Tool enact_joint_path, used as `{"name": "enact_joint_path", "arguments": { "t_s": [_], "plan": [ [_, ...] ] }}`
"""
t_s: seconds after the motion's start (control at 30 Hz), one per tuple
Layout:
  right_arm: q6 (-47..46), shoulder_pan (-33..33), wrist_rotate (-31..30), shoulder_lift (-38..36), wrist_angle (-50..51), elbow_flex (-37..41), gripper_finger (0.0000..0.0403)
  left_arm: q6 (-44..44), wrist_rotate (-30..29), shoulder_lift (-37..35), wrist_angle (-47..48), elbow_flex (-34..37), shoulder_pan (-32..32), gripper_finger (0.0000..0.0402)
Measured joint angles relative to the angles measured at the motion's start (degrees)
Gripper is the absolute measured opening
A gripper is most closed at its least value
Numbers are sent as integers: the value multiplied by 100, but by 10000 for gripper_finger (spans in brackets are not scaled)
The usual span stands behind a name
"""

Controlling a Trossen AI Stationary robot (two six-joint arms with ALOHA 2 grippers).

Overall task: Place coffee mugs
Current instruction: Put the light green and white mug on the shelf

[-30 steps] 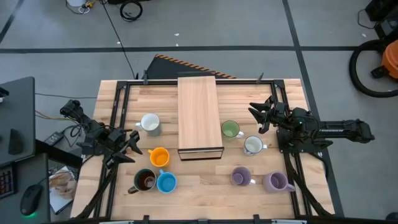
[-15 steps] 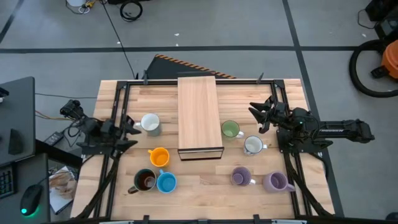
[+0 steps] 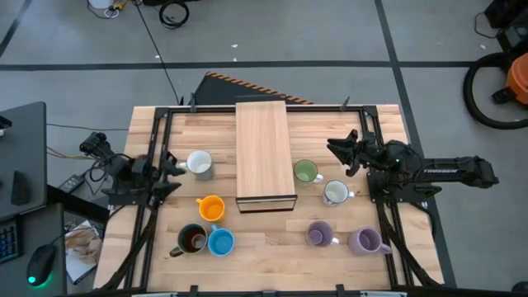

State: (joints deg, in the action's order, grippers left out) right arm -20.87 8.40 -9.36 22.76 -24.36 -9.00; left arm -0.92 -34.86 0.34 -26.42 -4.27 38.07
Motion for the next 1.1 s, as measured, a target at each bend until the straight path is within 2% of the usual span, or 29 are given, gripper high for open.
{"name": "enact_joint_path", "arguments": {
  "t_s": [0.13, 0.2, 0.47, 0.67, 0.73, 0.97, 1.1],
  "plan": [
    [256, -1, -20, 478, 1203, -769, 132, -175, -967, 0, -292, 0, -2, 208],
    [287, -48, 4, 806, 1738, -1135, 132, -179, -1205, 0, -303, 0, -2, 208],
    [293, -743, 34, 2371, 3232, -2239, 132, -602, -804, 2, -270, 0, -2, 208],
    [350, -1442, -661, 3397, 5011, -3304, 132, -503, -729, 2, -285, 0, -2, 208],
    [379, -1620, -721, 3717, 5360, -3561, 132, -426, -729, 2, -257, 0, -2, 208],
    [960, -2124, -766, 4696, 5875, -4179, 132, -656, -789, 2, -116, 0, -2, 208],
    [1096, -2232, -888, 5095, 6267, -4470, 132, -779, -1023, 2, 171, 0, -2, 208]
  ]
}}
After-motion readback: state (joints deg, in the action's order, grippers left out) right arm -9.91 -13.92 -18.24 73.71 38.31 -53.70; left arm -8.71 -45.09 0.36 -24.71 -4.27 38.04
